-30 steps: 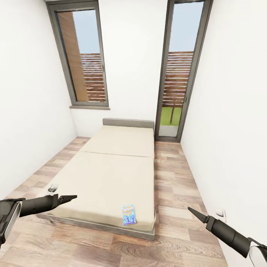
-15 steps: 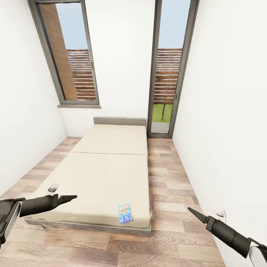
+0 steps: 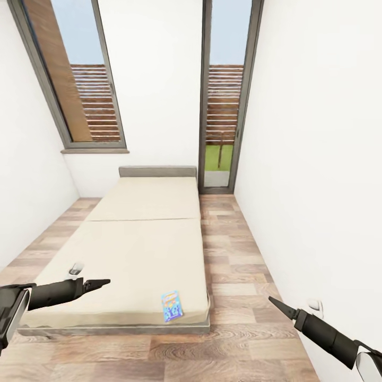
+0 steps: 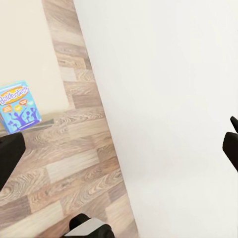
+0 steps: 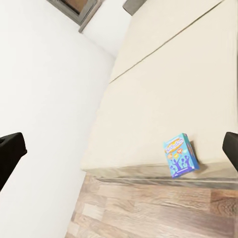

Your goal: Put all the toys in the child's room - the three board games (two on the bed and one on the table), the two jigsaw puzzles on the table, and the tennis ball on the table - inside the toy box on the table in the child's room.

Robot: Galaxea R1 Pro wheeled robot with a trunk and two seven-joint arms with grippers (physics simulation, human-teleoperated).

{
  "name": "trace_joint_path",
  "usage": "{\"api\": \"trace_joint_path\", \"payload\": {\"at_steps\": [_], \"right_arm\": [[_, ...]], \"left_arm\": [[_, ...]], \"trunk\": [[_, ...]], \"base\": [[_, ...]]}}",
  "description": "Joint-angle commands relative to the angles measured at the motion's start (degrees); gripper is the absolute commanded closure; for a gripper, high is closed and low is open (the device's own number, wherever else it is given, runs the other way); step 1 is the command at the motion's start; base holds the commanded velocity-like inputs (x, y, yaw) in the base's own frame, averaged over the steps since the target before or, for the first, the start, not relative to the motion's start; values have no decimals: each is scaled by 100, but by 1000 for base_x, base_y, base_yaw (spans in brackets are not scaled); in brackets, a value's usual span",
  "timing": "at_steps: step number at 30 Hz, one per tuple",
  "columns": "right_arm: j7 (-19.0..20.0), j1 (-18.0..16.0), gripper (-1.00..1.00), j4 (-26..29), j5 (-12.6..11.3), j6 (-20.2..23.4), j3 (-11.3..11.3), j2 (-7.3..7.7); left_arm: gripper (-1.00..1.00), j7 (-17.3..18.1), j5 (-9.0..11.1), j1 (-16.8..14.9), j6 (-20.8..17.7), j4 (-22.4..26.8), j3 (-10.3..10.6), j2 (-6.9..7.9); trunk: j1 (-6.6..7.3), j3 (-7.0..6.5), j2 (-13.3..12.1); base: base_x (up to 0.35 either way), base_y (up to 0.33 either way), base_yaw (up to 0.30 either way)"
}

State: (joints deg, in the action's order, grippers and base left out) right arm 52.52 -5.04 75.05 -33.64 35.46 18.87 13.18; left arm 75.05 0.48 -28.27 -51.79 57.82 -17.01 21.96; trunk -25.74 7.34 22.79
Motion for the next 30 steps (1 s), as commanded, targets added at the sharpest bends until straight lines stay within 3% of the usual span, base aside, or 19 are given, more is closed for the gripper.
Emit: {"api": "trace_joint_path", "payload": {"at_steps": [1, 10, 19, 30], "right_arm": [[4, -6, -100, 1, -28, 40, 3, 0], [4, -6, -100, 1, -23, 40, 2, 0], [8, -6, -100, 7, -26, 34, 14, 0], [12, -6, -100, 9, -9, 24, 10, 0]], "left_arm": [[-100, 18, 4, -3, -60, 1, -4, 1], [-100, 18, 4, -3, -60, 1, -4, 1], [-100, 18, 4, -3, -60, 1, -4, 1], [-100, 18, 4, -3, -60, 1, -4, 1]], "trunk": [[-4, 19, 12], [-4, 56, 12], [-4, 49, 12], [-4, 40, 12]], "base": [[94, 190, -206], [131, 189, -234], [92, 52, -259], [12, 5, -73]]}}
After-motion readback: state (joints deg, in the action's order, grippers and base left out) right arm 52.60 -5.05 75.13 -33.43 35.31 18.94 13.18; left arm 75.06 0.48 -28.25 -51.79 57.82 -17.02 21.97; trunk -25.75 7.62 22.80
